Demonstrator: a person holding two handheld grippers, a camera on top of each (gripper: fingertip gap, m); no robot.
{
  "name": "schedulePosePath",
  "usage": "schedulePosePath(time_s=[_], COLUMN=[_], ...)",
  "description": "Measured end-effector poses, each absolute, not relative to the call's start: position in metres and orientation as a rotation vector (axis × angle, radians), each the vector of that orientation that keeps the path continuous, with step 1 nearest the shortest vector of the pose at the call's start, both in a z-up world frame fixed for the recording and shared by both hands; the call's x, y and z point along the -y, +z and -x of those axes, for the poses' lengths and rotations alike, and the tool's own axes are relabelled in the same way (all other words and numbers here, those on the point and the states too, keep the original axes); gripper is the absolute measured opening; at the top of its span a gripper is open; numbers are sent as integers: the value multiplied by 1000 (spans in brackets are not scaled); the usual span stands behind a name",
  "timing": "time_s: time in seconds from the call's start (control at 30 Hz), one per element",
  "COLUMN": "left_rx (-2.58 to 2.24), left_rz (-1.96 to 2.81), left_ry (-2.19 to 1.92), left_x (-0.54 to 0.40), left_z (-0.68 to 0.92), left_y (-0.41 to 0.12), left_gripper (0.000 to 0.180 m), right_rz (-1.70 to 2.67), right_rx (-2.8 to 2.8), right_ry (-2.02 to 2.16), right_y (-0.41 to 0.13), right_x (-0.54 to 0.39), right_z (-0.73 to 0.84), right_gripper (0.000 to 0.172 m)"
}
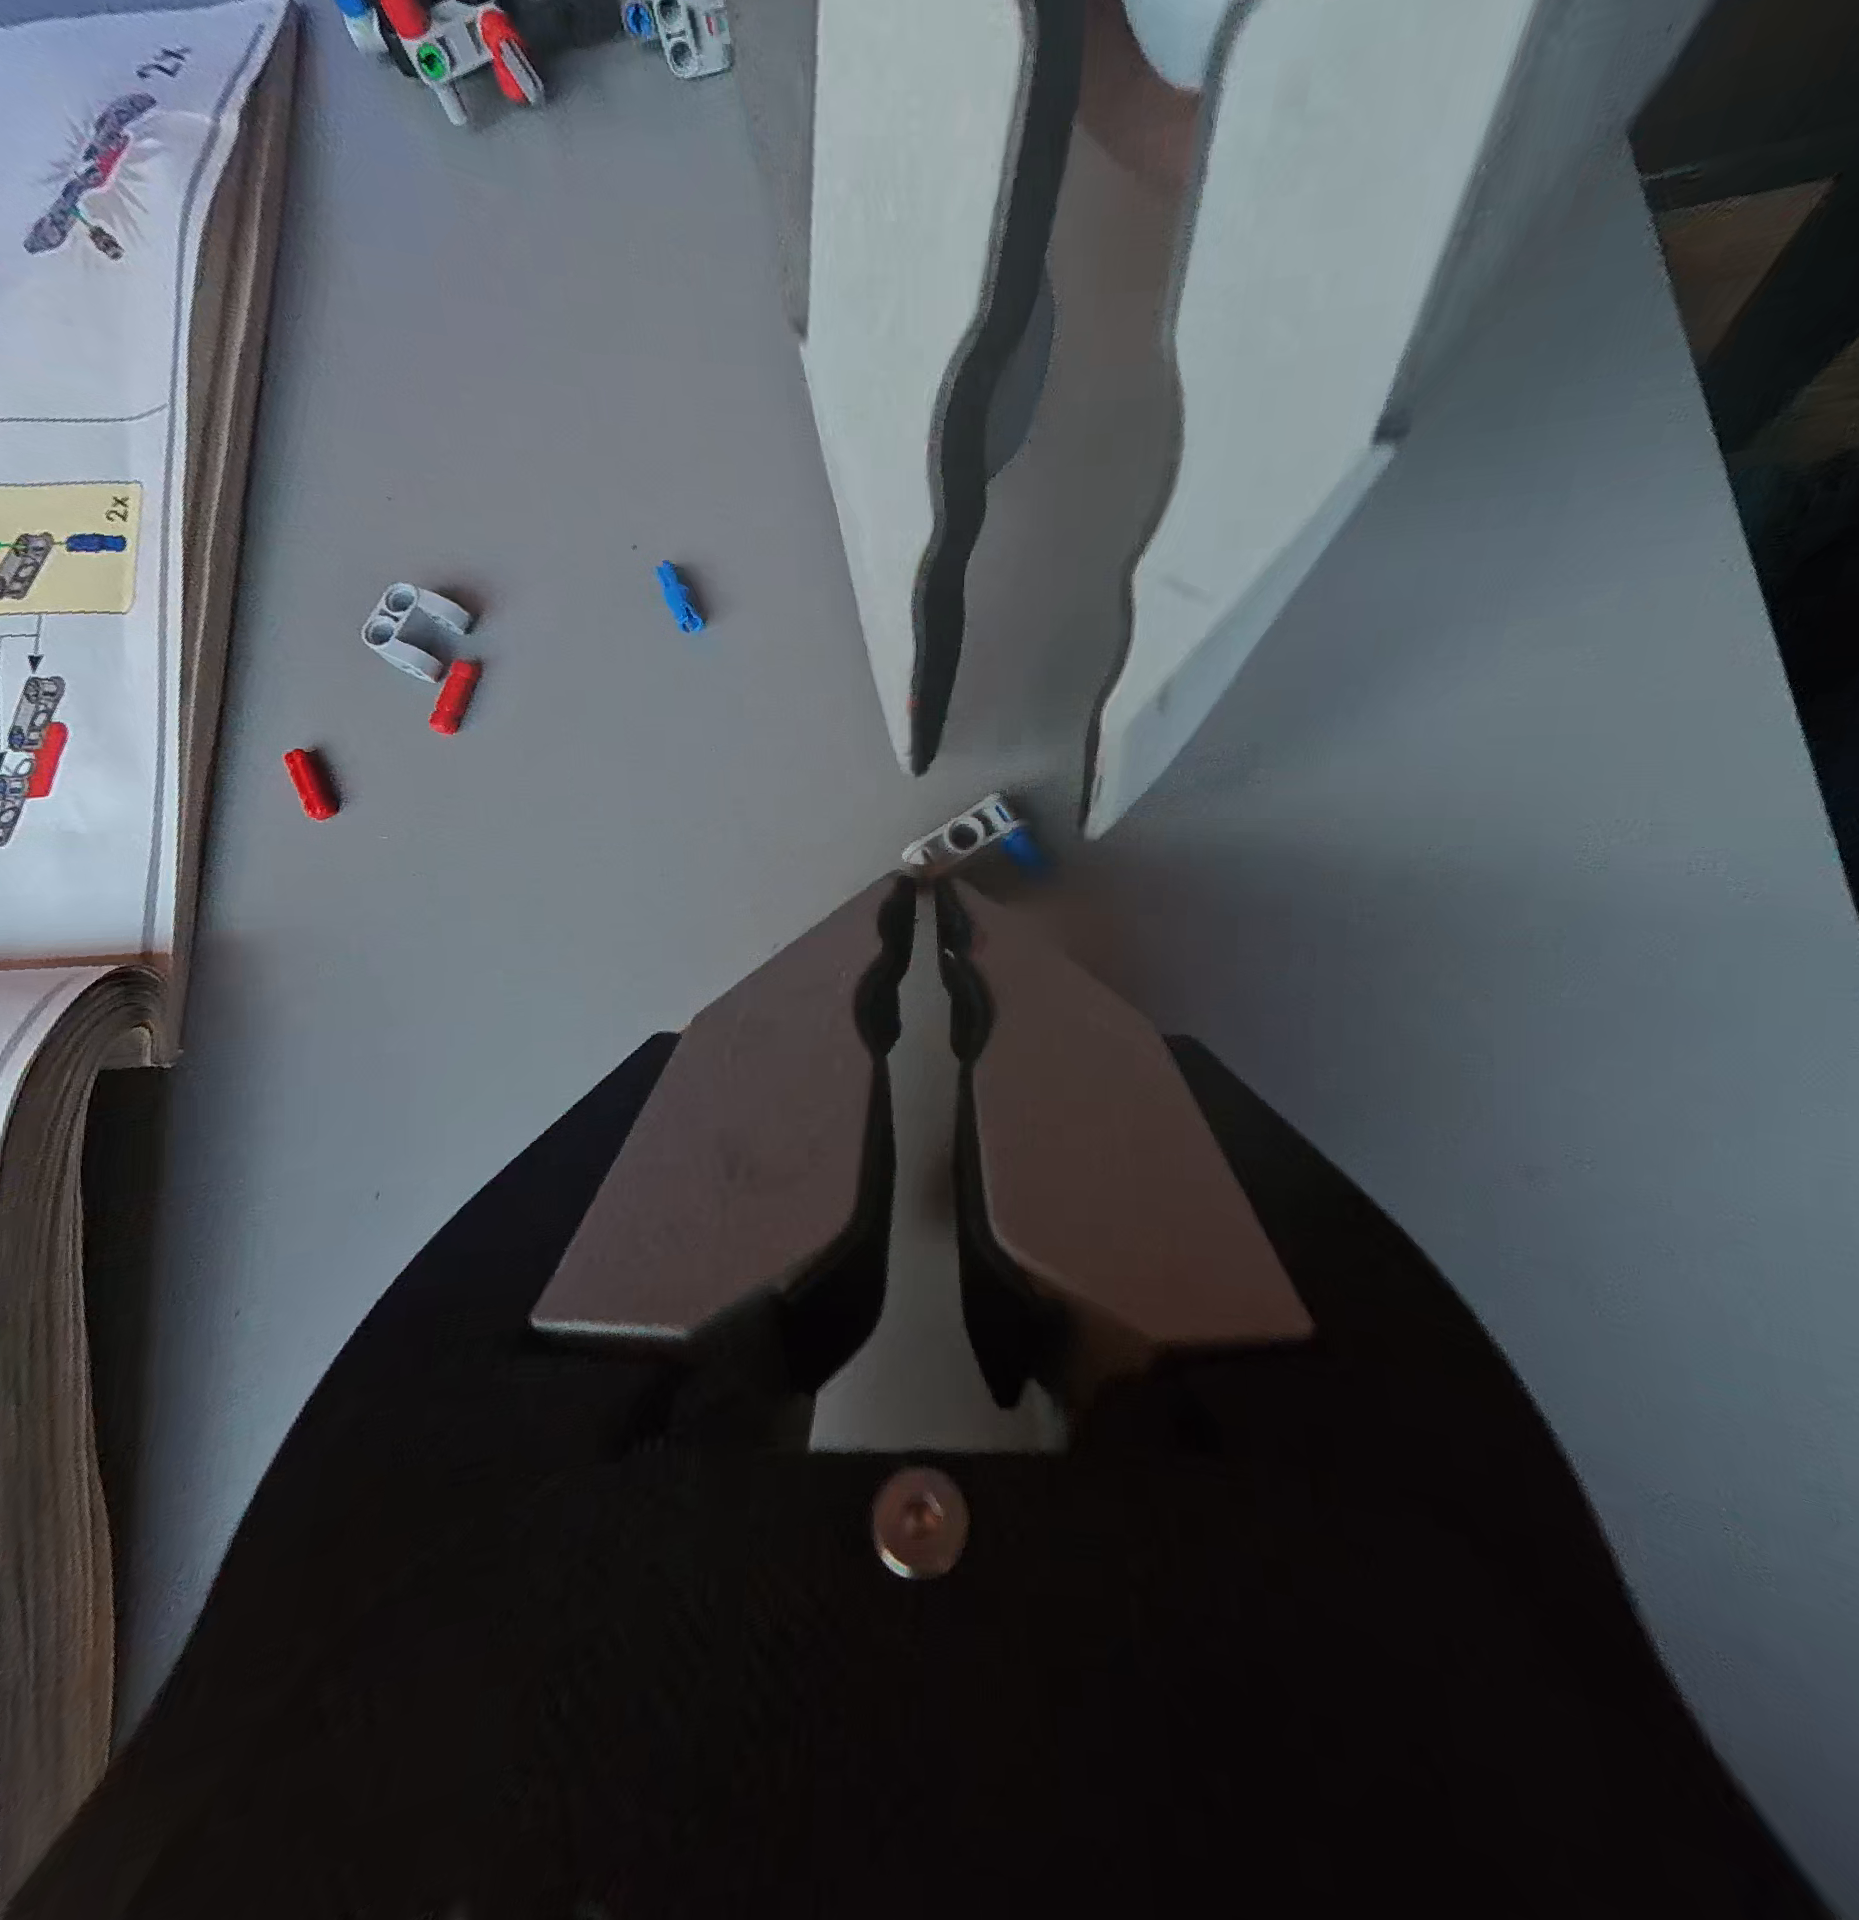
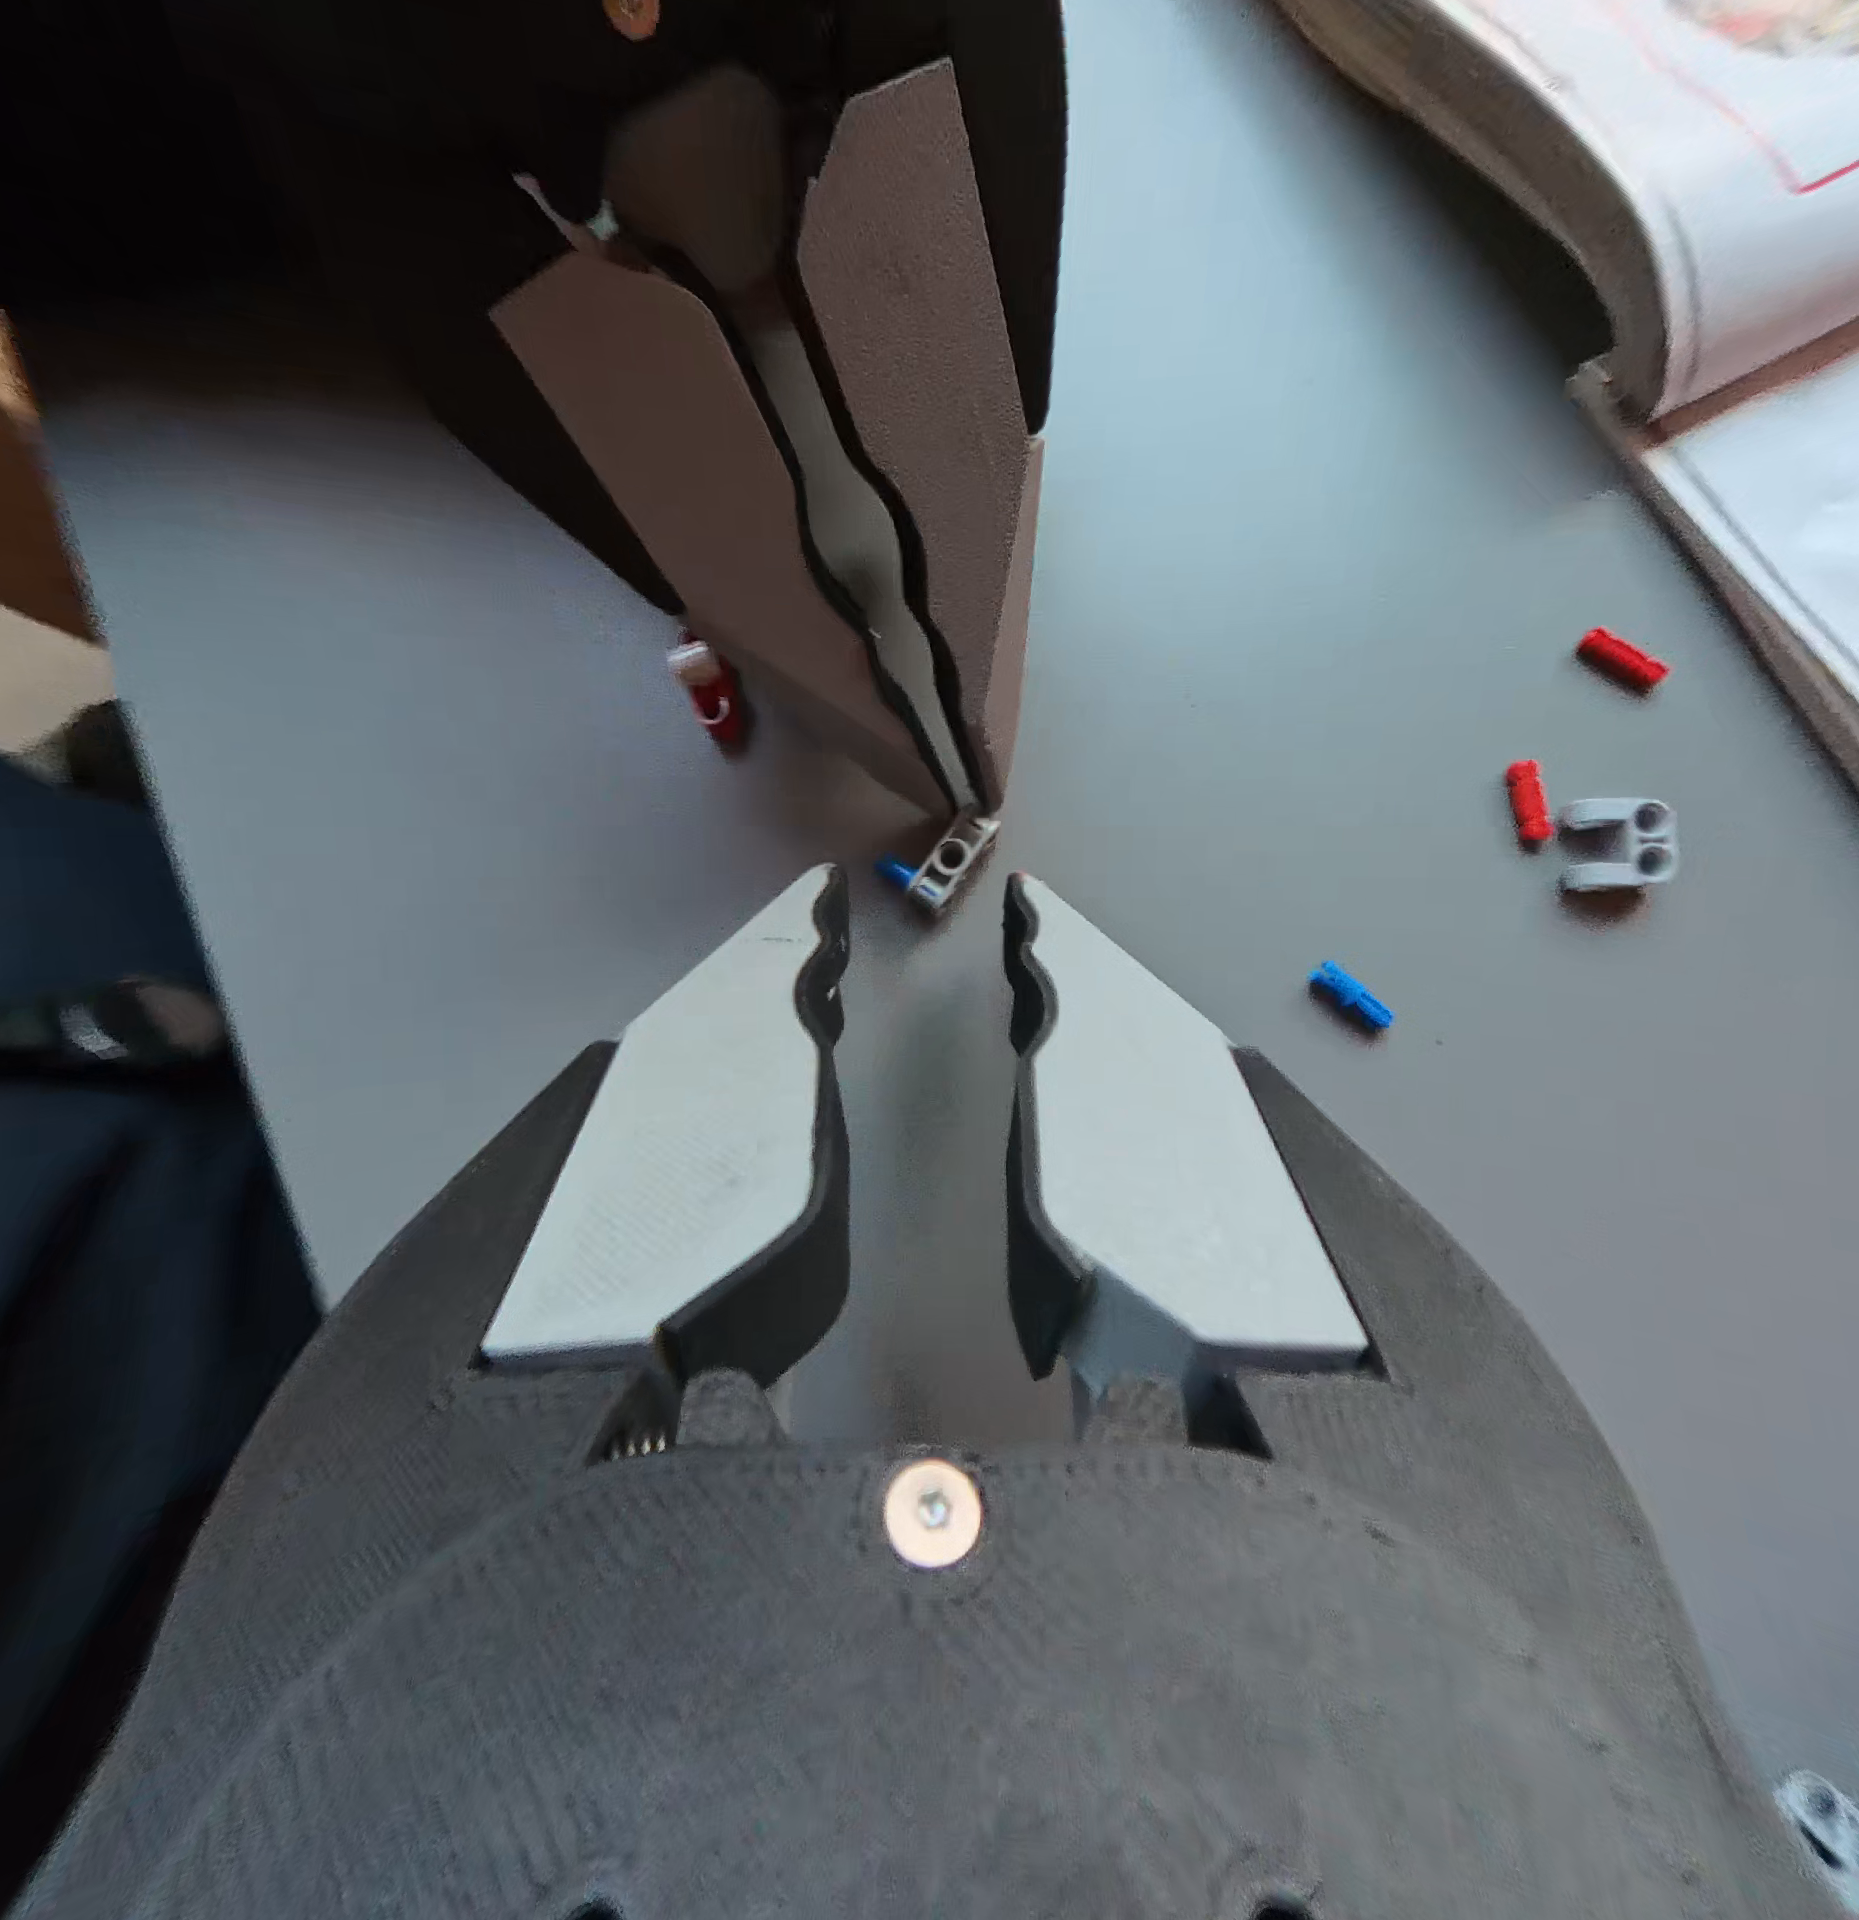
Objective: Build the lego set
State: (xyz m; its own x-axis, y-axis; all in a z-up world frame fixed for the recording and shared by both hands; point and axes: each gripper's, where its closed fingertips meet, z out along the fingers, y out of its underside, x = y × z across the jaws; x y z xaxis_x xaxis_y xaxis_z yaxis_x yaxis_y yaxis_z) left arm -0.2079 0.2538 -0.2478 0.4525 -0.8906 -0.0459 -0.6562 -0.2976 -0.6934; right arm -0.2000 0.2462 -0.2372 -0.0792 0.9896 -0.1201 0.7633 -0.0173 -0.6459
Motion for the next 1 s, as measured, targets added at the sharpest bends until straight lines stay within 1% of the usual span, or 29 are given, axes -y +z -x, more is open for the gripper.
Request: schedulePosePath(time_s=[0.1, 0.2, 0.3, 0.43, 0.5, 0.53, 0.6, 0.7, 0.8, 0.87, 1.0], left_rx=[-1282, -1277, -1262, -1261, -1261, -1259, -1262, -1282, -1324, -1337, -1346], left_rz=[2059, 2064, 2074, 2076, 2078, 2078, 2077, 2053, 2007, 1937, 1785], left_ry=[-463, -441, -429, -410, -404, -405, -405, -395, -390, -388, -376], left_x=[-254, -255, -257, -258, -257, -257, -257, -255, -252, -251, -251], left_z=[209, 214, 218, 220, 220, 220, 220, 218, 215, 210, 197], left_y=[-248, -248, -248, -248, -248, -248, -248, -248, -246, -240, -221], left_gripper=[3, 3, 3, 3, 2, 1, 0, 0, 5, 10, 12], right_rz=[1795, 1817, 1833, 1871, 1856, 1845, 1828, 1815, 1819, 1813, 1773], right_rx=[1849, 1817, 1774, 1656, 1604, 1585, 1583, 1607, 1630, 1625, 1601], right_ry=[635, 706, 723, 621, 572, 569, 606, 646, 797, 1006, 1433], right_y=[-249, -248, -247, -249, -248, -248, -248, -248, -244, -234, -210], right_x=[-254, -247, -243, -250, -253, -253, -248, -248, -250, -249, -247], right_z=[205, 212, 215, 212, 211, 211, 212, 210, 205, 203, 197], right_gripper=[29, 30, 36, 30, 30, 29, 22, 22, 21, 21, 21])
